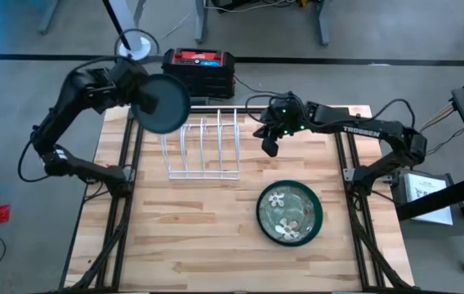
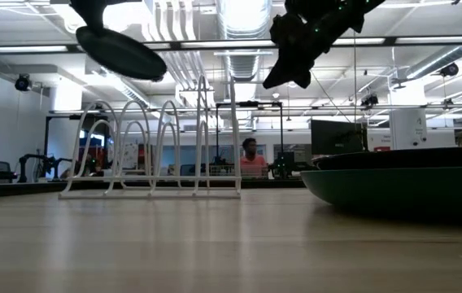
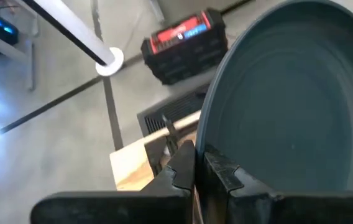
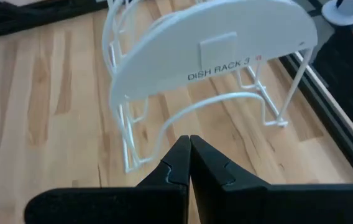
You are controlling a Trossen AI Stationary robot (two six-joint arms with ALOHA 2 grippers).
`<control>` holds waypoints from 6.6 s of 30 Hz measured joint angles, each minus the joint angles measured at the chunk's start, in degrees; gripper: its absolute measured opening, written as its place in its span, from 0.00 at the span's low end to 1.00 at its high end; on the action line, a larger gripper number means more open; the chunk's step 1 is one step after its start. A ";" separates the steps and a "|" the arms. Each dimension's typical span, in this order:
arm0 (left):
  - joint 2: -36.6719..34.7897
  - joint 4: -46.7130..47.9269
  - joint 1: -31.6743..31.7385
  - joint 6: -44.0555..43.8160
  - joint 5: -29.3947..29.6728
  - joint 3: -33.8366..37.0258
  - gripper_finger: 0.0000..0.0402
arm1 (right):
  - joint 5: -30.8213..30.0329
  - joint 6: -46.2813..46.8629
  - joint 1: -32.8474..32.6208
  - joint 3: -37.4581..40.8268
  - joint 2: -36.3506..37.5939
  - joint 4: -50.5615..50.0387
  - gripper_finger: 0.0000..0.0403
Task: Sort dishes
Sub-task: Put the dark blue plate into the white dish rack
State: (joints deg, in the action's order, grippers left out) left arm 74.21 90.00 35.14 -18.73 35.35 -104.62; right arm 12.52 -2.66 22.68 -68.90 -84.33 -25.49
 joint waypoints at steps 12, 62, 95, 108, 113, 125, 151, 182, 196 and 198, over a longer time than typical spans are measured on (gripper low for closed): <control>-0.66 0.00 0.06 3.18 5.95 4.22 0.00 | -0.47 1.03 -0.13 -0.05 4.56 -2.68 0.00; 4.11 -0.05 -2.66 -1.95 11.40 9.89 0.00 | -0.58 1.07 -0.15 6.00 4.44 2.51 0.00; 4.18 -0.01 -8.90 -5.19 0.87 4.50 0.15 | -0.58 1.18 -0.15 6.03 4.44 2.70 0.00; 4.18 0.00 -12.10 -7.38 -0.71 4.46 0.18 | -0.58 1.11 -0.15 6.05 4.44 3.03 0.00; 4.18 0.01 -13.31 -8.32 -0.56 4.46 0.18 | -0.58 1.11 -0.15 6.05 4.44 3.05 0.00; 4.18 0.01 -15.29 -9.99 -0.49 4.48 0.18 | -0.56 1.14 -0.15 6.25 4.44 3.10 0.00; 8.64 -0.03 -25.95 -16.18 -16.92 5.34 0.14 | -0.51 1.11 -0.34 6.53 4.44 0.34 0.00; -2.38 -8.32 -34.36 -18.82 -17.78 33.73 0.00 | -0.51 1.51 -0.42 12.56 12.81 -1.83 0.00; -1.28 -13.87 -34.36 -20.40 -12.00 39.13 0.00 | -0.56 3.08 -0.42 15.60 16.74 -1.00 0.00; -1.18 -14.49 -34.34 -20.40 -11.17 39.04 0.00 | -0.58 3.09 -0.42 15.60 16.74 -0.68 0.00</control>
State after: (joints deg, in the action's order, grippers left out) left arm 73.03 75.52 0.80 -39.13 24.17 -65.58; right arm 11.95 0.43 22.26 -53.30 -67.59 -26.17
